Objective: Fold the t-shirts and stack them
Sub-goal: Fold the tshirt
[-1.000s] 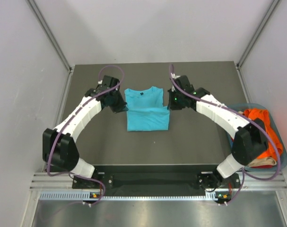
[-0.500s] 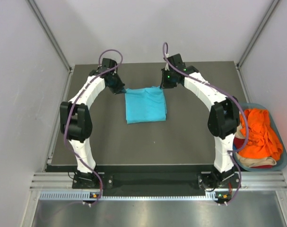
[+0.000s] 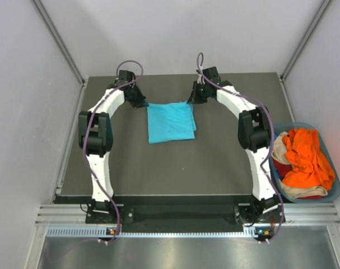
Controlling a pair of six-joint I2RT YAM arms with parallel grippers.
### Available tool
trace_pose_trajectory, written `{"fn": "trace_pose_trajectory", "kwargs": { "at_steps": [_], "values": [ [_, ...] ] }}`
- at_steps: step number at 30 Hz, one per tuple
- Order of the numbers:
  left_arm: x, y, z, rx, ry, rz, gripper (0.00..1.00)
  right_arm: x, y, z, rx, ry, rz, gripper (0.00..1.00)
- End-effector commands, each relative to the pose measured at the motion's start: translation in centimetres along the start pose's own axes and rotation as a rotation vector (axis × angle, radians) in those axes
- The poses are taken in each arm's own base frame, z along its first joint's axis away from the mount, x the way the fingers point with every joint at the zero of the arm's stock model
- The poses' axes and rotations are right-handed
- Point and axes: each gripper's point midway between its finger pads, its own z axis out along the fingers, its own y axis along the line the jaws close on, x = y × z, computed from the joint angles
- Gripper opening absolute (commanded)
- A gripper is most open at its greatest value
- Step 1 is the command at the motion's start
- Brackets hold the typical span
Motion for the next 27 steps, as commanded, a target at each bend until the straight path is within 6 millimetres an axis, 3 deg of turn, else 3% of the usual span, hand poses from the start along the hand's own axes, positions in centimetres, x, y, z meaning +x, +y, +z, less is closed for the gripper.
{"fn": "trace_pose_trajectory", "kwargs": {
  "at_steps": [1, 3, 6, 7, 8, 11, 15, 20, 24, 27],
  "values": [
    [-4.6, -2.6, -0.4, 0.106, -0.131, 0.05, 0.0, -4.4, 2.7, -0.3, -0.141, -0.138, -0.023, 0.0],
    [-4.8, -2.0, 0.6, 0.103, -0.123, 0.045, 0.0, -4.5, 2.5, 0.6, -0.17, -0.142, -0.009, 0.07],
    [-5.7, -2.1, 1.3, 0.149, -0.124, 0.056, 0.12, -4.9, 1.9, 0.5, -0.174, -0.155, 0.004, 0.29],
    [-6.2, -2.0, 1.2, 0.163, -0.13, 0.064, 0.22, -5.1, 1.5, 0.2, -0.166, -0.159, -0.007, 0.34],
    [-6.4, -2.3, 0.8, 0.185, -0.131, 0.074, 0.27, -5.4, 1.4, -0.6, -0.155, -0.16, -0.014, 0.41],
    [-7.3, -2.7, -0.8, 0.212, -0.151, 0.113, 0.36, -5.2, 0.8, -2.6, -0.114, -0.164, -0.064, 0.5],
    [-7.5, -3.1, -3.0, 0.219, -0.181, 0.168, 0.36, -2.0, 0.6, -3.4, -0.132, -0.094, -0.108, 0.55],
    [-4.4, -3.9, -3.9, 0.287, -0.122, 0.187, 0.32, 1.4, 0.3, -3.9, -0.136, -0.033, -0.125, 0.66],
    [-2.1, -3.9, -2.9, 0.34, -0.067, 0.175, 0.31, 2.9, 0.3, -3.8, -0.14, -0.019, -0.175, 0.67],
    [-1.6, -3.3, -1.6, 0.336, -0.046, 0.164, 0.32, 3.8, -0.3, -3.3, -0.126, -0.007, -0.175, 0.67]
  ]
}}
